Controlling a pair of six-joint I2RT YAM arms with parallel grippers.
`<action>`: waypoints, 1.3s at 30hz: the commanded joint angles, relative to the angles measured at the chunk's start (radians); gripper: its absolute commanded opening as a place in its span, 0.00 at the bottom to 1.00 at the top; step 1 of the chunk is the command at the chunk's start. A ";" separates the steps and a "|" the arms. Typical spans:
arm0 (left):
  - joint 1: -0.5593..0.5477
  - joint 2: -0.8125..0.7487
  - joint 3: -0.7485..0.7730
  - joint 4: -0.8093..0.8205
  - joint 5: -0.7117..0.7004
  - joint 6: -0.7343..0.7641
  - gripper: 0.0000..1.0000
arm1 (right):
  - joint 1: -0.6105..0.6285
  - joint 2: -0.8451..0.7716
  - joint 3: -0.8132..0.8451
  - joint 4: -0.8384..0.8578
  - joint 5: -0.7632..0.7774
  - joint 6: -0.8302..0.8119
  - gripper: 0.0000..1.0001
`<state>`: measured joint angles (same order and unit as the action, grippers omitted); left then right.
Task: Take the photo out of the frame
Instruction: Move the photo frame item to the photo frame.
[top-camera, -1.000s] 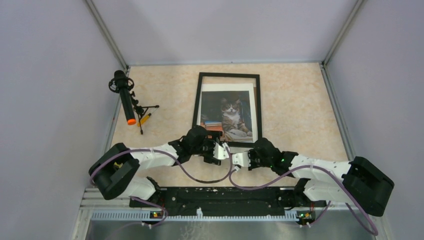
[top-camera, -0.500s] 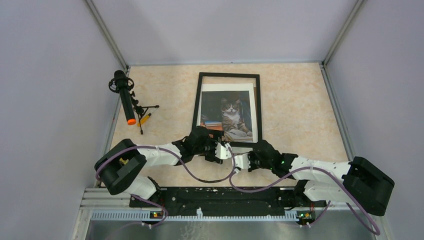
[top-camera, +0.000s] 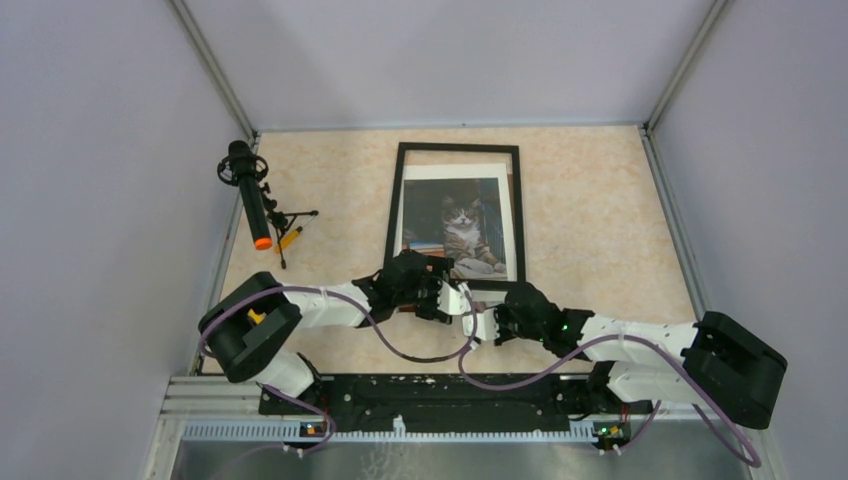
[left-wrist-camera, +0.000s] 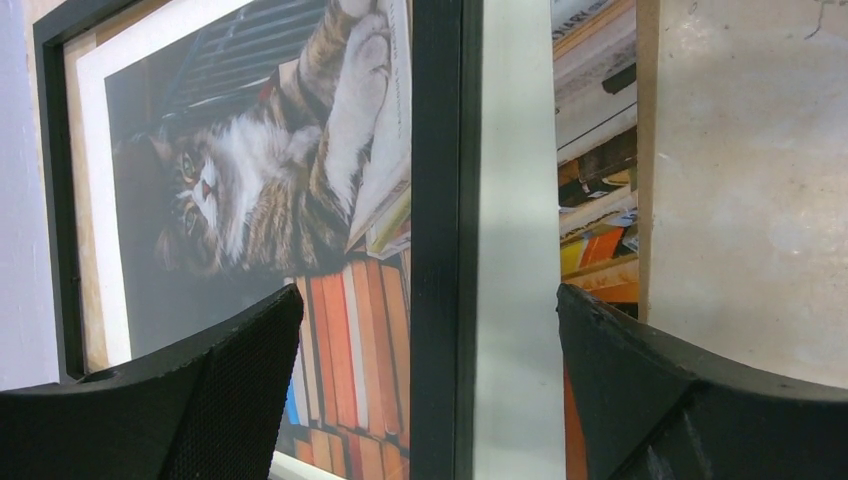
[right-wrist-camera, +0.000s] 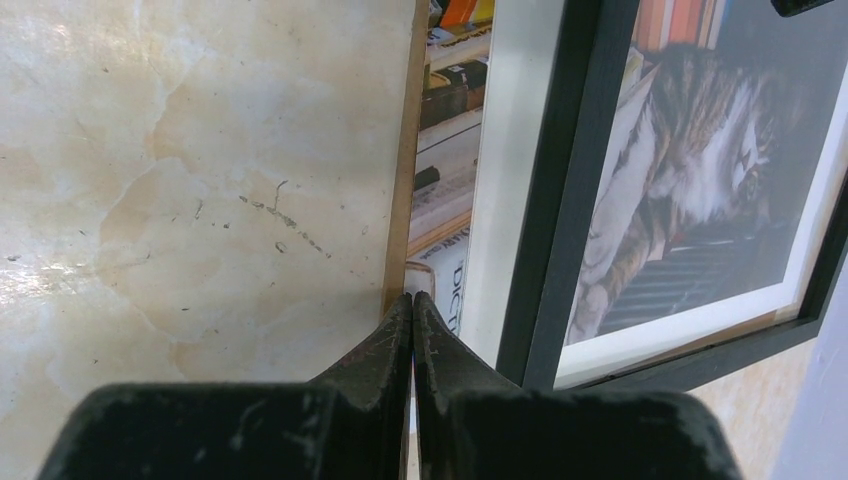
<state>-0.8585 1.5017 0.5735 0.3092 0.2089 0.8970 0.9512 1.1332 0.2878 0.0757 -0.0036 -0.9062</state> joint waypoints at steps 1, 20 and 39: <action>-0.004 0.030 -0.005 0.029 -0.073 -0.012 0.99 | 0.011 0.045 -0.053 -0.090 -0.010 0.009 0.00; 0.080 0.142 0.095 0.042 -0.084 -0.046 0.97 | 0.026 0.036 -0.072 -0.083 0.001 -0.003 0.00; 0.166 -0.251 0.142 -0.631 0.128 0.006 0.68 | 0.033 0.071 -0.025 -0.090 0.034 0.025 0.00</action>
<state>-0.7029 1.3441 0.7551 -0.1143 0.2993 0.8291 0.9760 1.1431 0.2714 0.1146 0.0315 -0.9222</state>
